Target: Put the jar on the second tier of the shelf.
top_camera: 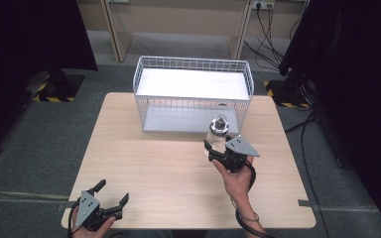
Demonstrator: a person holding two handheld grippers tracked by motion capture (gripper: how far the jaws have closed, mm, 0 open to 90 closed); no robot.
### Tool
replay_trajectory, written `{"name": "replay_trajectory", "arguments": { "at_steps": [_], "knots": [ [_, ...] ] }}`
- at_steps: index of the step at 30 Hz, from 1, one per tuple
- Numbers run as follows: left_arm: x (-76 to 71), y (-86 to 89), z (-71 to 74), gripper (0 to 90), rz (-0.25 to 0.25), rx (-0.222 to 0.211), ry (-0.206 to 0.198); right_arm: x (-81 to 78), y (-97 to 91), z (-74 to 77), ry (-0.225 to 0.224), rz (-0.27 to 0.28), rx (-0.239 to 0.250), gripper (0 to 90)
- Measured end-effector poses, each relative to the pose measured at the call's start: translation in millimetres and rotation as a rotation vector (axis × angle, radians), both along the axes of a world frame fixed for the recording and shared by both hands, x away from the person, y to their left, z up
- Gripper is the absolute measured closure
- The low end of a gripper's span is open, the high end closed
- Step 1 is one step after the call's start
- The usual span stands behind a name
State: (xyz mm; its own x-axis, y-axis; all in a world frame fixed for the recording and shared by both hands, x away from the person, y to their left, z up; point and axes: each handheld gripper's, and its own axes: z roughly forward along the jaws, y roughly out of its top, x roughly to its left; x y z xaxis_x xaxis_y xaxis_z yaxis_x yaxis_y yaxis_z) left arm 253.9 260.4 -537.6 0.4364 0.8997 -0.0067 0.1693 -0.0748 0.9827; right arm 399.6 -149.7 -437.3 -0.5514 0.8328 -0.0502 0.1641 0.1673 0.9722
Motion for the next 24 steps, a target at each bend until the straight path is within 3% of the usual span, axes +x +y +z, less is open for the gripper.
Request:
{"name": "replay_trajectory", "arguments": {
  "at_steps": [24],
  "knots": [
    [-0.1, 0.0, 0.0, 5.9, -0.002, 0.001, 0.000, 11.5, 10.8, 39.5, -0.046, 0.002, 0.010, 31.7]
  ]
}}
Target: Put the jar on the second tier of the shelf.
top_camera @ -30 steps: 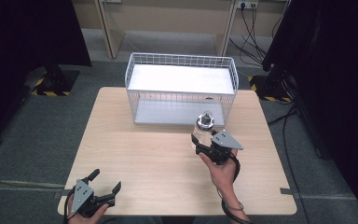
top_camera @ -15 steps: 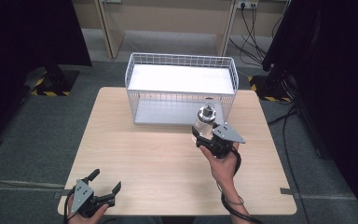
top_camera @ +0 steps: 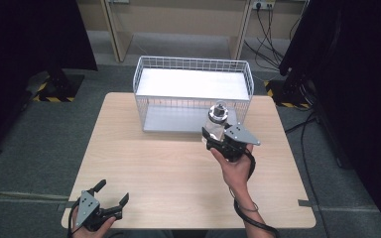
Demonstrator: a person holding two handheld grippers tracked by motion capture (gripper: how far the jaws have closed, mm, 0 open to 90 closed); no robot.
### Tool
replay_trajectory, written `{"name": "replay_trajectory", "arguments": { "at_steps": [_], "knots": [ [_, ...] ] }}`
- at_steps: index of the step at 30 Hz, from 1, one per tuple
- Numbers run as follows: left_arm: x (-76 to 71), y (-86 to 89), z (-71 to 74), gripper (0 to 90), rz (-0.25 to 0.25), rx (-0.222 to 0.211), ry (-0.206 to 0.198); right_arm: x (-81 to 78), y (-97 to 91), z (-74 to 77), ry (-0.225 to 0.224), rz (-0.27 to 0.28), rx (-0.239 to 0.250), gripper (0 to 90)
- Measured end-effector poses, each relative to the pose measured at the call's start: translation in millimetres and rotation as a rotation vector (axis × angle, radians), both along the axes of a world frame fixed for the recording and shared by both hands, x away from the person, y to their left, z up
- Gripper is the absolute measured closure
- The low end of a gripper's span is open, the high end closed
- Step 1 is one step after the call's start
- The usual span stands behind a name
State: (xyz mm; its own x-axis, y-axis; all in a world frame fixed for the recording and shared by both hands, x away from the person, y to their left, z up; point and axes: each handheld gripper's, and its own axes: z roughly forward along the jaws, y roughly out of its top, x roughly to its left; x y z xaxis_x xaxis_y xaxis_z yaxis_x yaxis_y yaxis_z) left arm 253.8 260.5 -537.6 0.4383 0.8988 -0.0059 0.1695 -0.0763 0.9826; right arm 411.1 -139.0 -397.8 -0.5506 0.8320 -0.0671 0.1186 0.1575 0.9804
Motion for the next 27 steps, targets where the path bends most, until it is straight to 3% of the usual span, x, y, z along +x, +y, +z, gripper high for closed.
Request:
{"name": "replay_trajectory", "arguments": {
  "at_steps": [27],
  "knots": [
    [0.1, 0.1, 0.0, 5.9, -0.001, -0.001, 0.001, 14.7, 9.4, 33.0, -0.025, -0.005, 0.011, 31.7]
  ]
}}
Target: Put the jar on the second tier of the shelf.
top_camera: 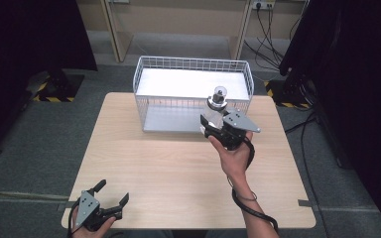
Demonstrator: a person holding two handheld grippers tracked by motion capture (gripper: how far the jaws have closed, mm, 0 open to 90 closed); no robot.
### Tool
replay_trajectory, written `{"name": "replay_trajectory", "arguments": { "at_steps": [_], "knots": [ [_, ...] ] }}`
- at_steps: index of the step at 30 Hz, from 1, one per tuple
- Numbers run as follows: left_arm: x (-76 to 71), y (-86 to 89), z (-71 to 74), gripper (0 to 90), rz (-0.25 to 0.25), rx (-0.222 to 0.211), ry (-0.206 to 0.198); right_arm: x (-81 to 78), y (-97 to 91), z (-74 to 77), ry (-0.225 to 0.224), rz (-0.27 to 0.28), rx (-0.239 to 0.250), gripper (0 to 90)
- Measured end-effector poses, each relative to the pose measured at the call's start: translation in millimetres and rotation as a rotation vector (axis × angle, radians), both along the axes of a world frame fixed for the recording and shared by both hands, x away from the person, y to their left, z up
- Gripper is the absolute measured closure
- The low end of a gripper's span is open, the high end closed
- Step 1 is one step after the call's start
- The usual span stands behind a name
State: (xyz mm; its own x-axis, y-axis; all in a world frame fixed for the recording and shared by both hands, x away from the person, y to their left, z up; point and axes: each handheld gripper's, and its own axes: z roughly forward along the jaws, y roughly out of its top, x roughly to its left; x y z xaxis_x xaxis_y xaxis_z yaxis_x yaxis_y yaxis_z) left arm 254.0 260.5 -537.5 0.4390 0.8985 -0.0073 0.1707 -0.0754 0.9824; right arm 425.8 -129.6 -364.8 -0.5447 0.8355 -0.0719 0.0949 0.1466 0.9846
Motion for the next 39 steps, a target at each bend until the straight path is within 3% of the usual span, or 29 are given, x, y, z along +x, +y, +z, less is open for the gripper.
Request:
{"name": "replay_trajectory", "arguments": {
  "at_steps": [39],
  "knots": [
    [0.1, 0.6, 0.0, 5.9, 0.000, -0.008, 0.002, 38.9, 13.3, 54.7, -0.014, -0.035, 0.022, 31.7]
  ]
}}
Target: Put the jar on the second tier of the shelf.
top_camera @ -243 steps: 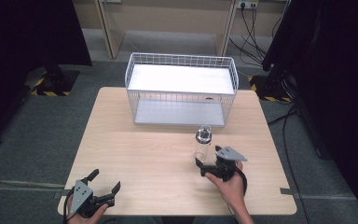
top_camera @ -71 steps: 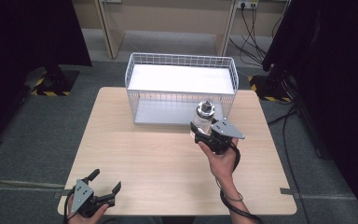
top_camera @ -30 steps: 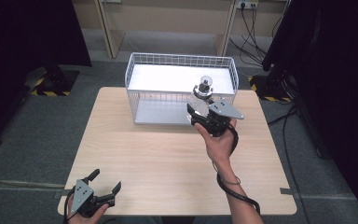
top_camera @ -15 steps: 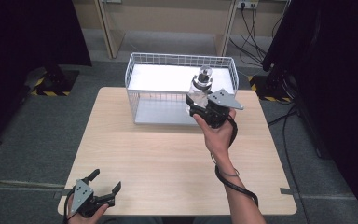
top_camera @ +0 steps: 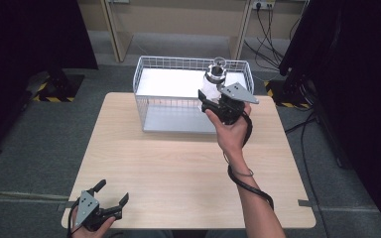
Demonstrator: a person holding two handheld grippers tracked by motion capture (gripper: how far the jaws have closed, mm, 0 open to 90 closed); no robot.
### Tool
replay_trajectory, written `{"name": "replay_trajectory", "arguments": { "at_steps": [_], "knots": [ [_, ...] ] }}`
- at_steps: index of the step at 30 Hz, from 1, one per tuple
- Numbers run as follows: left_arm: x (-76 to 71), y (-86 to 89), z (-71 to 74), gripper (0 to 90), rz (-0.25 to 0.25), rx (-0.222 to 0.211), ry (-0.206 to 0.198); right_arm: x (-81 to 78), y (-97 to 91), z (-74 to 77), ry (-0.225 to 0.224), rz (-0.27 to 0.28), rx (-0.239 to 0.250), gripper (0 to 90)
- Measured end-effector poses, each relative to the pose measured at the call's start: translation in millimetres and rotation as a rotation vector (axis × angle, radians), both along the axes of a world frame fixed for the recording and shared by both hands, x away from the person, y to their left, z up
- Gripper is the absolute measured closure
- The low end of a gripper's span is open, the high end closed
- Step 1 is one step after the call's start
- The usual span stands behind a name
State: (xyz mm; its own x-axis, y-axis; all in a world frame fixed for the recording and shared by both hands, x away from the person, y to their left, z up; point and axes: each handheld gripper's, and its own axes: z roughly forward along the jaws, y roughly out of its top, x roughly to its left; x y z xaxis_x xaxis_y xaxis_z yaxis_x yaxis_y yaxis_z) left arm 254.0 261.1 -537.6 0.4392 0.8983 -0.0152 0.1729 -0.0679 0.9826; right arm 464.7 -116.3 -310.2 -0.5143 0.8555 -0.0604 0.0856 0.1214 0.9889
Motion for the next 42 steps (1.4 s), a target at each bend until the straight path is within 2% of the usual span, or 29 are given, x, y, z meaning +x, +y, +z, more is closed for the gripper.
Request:
{"name": "replay_trajectory", "arguments": {
  "at_steps": [21, 42],
  "knots": [
    [0.3, 0.7, 0.0, 5.9, 0.003, -0.002, -0.001, 36.6, 8.2, 10.9, 0.041, -0.038, 0.006, 31.7],
    [0.1, 1.1, -0.2, 5.9, -0.004, -0.007, 0.000, 74.5, 19.6, 14.2, 0.094, -0.068, 0.015, 31.7]
  ]
}}
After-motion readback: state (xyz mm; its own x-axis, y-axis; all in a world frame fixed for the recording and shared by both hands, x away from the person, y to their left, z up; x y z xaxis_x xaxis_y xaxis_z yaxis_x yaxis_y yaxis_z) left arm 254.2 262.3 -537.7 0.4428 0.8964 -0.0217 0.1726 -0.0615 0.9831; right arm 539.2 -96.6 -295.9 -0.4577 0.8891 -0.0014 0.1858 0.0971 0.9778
